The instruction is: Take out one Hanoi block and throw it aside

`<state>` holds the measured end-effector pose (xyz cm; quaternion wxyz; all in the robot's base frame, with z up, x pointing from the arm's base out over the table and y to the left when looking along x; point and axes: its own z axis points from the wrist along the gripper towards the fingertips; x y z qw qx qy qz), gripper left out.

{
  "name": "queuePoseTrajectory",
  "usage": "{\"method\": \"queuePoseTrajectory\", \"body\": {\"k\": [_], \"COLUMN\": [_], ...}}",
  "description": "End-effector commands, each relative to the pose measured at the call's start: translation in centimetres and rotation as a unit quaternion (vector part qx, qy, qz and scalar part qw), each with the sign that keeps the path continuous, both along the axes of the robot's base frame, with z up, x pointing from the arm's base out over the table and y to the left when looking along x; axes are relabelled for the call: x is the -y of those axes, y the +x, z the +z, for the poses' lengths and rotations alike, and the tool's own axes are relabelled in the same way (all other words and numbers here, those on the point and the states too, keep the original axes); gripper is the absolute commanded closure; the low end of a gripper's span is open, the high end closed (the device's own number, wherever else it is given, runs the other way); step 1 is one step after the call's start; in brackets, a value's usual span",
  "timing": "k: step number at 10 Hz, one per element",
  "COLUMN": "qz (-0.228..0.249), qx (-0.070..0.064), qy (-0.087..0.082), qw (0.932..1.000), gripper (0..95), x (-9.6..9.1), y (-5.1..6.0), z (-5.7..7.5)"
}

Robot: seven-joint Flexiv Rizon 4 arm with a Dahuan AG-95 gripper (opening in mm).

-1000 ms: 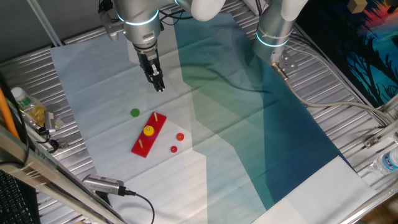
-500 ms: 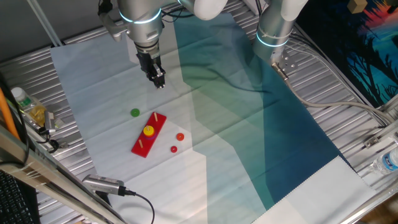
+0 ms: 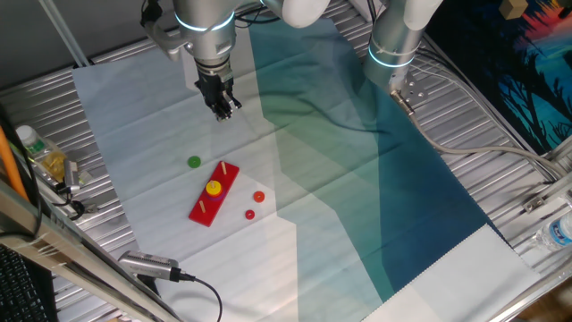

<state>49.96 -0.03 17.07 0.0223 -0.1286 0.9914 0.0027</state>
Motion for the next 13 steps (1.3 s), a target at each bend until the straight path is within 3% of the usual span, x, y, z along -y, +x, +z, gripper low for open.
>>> {"method": "queuePoseTrajectory", "body": {"k": [1, 8, 10, 13], "qz": [0.001, 0.003, 0.020, 0.017], "qx": [-0.001, 0.002, 0.001, 0.003], "qy": [0.000, 0.002, 0.002, 0.001], "qw": [1.0000, 1.0000, 0.9998, 0.9998], "gripper": [95.0, 95.0, 57.0, 57.0], "x": [0.0, -0.1, -0.2, -1.0], "y": [0.0, 0.1, 0.1, 0.8], "z": [0.0, 0.0, -0.1, -0.2]}}
